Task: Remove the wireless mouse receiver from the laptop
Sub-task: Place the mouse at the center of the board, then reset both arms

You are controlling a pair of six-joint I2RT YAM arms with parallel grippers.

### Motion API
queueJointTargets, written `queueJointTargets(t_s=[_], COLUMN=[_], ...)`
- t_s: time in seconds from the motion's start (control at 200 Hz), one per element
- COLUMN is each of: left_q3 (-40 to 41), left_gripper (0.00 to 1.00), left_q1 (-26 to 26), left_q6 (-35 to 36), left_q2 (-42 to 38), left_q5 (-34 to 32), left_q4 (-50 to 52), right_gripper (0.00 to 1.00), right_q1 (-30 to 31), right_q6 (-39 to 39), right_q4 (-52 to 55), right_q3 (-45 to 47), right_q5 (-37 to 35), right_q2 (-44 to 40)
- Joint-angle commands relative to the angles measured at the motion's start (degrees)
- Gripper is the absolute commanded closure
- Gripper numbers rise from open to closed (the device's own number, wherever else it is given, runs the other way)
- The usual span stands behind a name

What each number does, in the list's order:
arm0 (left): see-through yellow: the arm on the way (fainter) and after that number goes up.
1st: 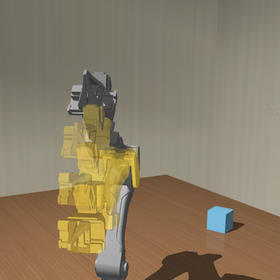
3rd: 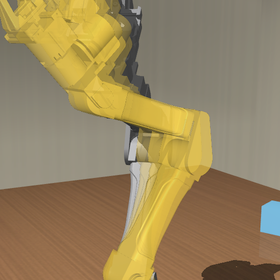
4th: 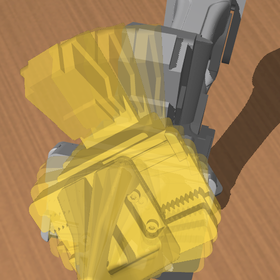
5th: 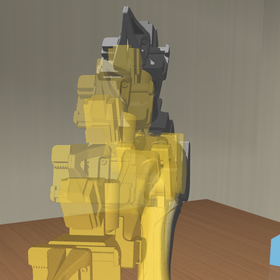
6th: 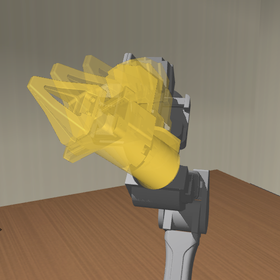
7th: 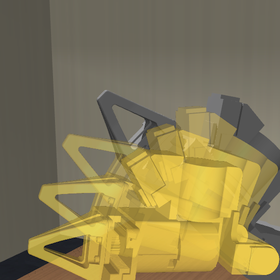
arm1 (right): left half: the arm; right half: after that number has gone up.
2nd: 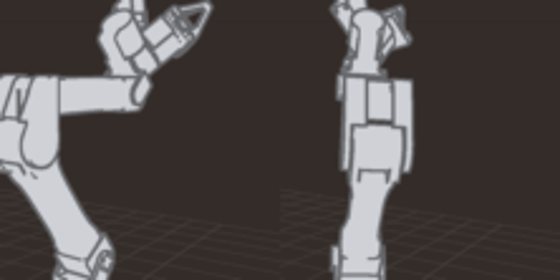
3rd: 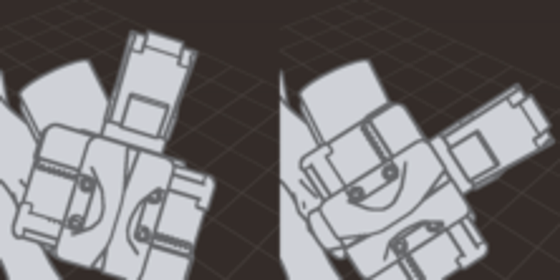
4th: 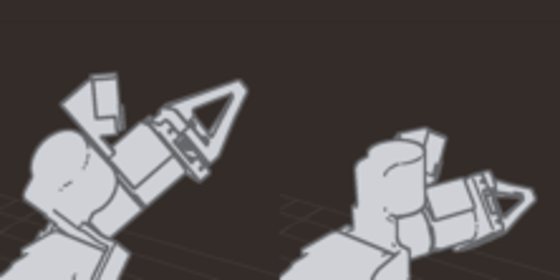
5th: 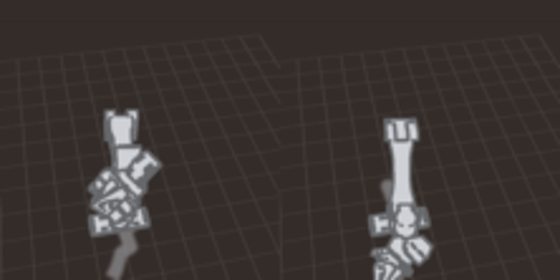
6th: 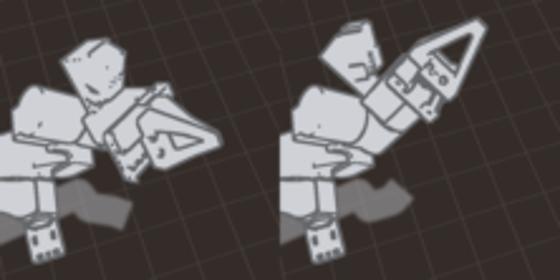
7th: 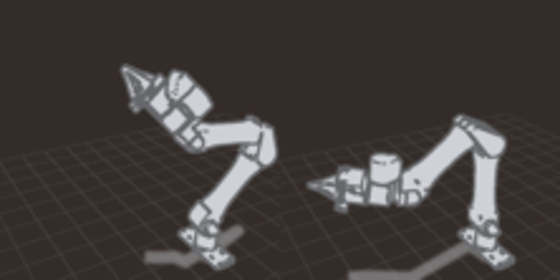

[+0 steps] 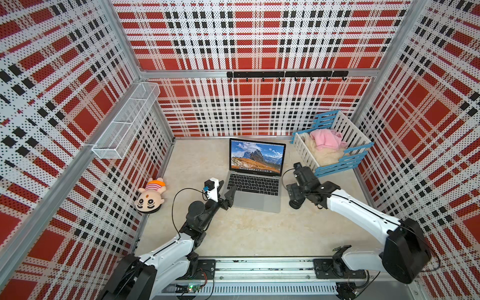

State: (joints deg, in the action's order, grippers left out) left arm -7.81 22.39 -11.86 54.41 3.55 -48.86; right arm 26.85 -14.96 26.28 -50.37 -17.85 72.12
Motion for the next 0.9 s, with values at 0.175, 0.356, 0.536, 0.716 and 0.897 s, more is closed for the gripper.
queueJointTargets(t_s=[0.175,0.356,0.536,0.716,0.897], left_q3=[-2.56,-1.48,-1.47,-1.94,2.11], left_gripper=[0.27,0.27,0.27,0.28,0.28], left_q1=[-9.74,-17.80,-22.97,-24.67,-24.50], left_q6=[-6.27,-9.05,-7.60,0.90,5.46], left_q2=[-5.24,-1.66,0.69,5.69,16.08], left_q5=[-12.12,-10.93,-10.84,-13.32,-11.96], left_q4=[9.92,6.25,1.58,-2.75,-20.01], right_gripper=[0.00,0.01,0.02,0.02,0.02], right_q1=[-21.85,-25.27,-27.01,-27.02,-26.85], right_q6=[2.15,8.35,9.81,10.37,10.59], right_q4=[-40.98,-58.17,-70.72,-80.58,-87.55], right_q3=[16.18,20.58,25.02,29.85,33.10], right_q5=[15.07,14.40,14.76,15.36,15.12], right_q2=[-1.90,8.13,13.31,14.37,16.11])
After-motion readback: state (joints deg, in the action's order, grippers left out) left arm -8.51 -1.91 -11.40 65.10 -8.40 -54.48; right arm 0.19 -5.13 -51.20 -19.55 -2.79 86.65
